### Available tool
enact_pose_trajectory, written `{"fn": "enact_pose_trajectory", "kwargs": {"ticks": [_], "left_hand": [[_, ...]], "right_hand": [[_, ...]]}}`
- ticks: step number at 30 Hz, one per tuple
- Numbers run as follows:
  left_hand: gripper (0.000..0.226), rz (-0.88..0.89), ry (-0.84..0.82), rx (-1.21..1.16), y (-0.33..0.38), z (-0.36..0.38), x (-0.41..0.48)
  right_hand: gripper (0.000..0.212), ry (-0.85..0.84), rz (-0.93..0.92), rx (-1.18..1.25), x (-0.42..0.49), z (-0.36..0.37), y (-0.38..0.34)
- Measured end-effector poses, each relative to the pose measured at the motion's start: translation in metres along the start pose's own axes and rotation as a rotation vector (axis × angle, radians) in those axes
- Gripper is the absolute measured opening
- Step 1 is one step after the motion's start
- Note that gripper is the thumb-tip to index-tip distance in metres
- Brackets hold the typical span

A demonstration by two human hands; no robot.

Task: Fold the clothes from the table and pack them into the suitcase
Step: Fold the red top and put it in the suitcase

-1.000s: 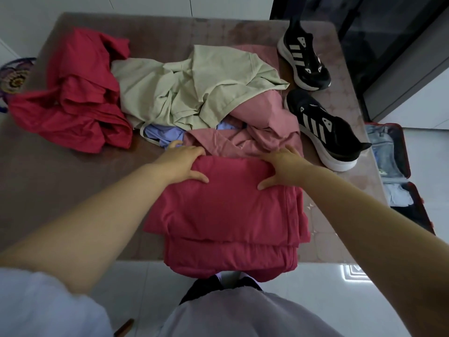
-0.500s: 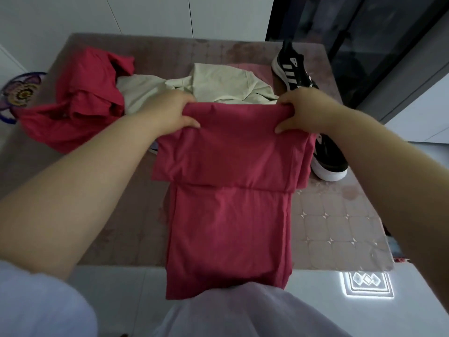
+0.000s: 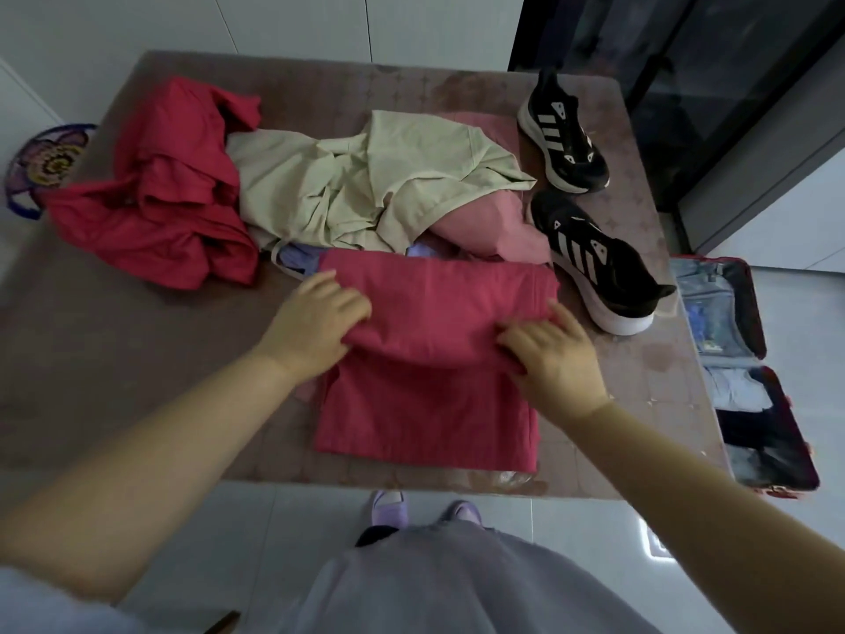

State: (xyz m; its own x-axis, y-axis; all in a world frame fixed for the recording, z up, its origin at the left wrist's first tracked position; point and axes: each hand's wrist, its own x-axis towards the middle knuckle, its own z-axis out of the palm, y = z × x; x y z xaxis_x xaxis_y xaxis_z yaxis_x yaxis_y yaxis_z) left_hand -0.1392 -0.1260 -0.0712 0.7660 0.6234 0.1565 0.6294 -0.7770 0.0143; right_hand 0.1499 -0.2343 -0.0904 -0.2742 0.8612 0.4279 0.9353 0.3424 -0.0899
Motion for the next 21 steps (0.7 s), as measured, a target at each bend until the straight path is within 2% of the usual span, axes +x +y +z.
{"fn": "enact_pose_trajectory", "kwargs": {"ticks": [4, 7, 11, 13, 16, 18, 21], "left_hand": [[0.094, 0.042, -0.1, -0.001, 0.022, 0.023, -0.05], [0.107, 0.071, -0.099, 0.007, 0.029, 0.029, -0.069], [0.103, 0.101, -0.077, -0.009, 0.028, 0.027, -0.078], [0.099, 0.1, -0.144, -0.016, 0.026, 0.03, -0.084], [0.067, 0.101, -0.225, -0.04, 0.026, 0.033, -0.094], [0.053, 0.072, -0.192, -0.122, 0.023, 0.029, -0.09], [0.046, 0.006, -0.052, -0.153, 0.016, 0.019, -0.06]], "right_hand": [[0.024, -0.01, -0.118, 0.044, -0.063, 0.017, -0.019], [0.029, -0.031, -0.158, 0.062, -0.086, 0.018, -0.026], [0.032, -0.013, -0.184, 0.089, -0.092, 0.013, -0.032], [0.032, -0.049, -0.181, 0.073, -0.092, 0.016, -0.032], [0.026, -0.115, -0.168, 0.089, -0.092, 0.02, -0.035], [0.031, -0.14, -0.119, 0.133, -0.083, 0.017, -0.036], [0.037, -0.178, 0.014, 0.171, -0.048, 0.009, -0.027]]}}
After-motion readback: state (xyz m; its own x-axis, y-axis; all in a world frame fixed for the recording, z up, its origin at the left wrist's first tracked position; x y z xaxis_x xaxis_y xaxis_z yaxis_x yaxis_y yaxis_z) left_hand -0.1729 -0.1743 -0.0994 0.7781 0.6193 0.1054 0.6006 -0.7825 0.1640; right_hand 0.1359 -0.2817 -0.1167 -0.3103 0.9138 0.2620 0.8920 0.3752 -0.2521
